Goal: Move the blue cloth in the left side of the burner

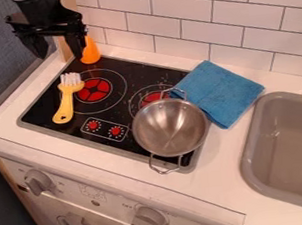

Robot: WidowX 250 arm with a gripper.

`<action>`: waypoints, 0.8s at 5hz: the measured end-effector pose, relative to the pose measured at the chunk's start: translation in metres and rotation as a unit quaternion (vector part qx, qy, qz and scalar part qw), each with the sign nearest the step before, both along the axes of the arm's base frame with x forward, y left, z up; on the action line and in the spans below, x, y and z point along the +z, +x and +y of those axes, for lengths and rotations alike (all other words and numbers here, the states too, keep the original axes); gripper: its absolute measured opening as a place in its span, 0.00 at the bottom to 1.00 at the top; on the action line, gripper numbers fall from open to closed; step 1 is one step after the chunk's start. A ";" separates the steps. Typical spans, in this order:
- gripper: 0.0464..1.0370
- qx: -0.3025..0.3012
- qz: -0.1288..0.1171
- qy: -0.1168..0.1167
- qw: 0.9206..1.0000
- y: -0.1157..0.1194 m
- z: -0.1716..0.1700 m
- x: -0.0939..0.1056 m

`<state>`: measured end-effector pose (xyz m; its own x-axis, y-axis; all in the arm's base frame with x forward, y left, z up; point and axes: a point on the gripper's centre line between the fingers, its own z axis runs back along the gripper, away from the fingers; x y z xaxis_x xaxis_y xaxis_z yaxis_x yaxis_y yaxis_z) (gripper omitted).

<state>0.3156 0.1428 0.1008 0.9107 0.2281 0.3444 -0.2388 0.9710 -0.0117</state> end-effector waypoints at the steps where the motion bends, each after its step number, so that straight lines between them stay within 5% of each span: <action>1: 0.96 -0.003 0.012 -0.010 1.000 0.000 -0.003 -0.010; 4: 0.96 -0.157 0.011 -0.014 0.987 0.052 -0.092 -0.018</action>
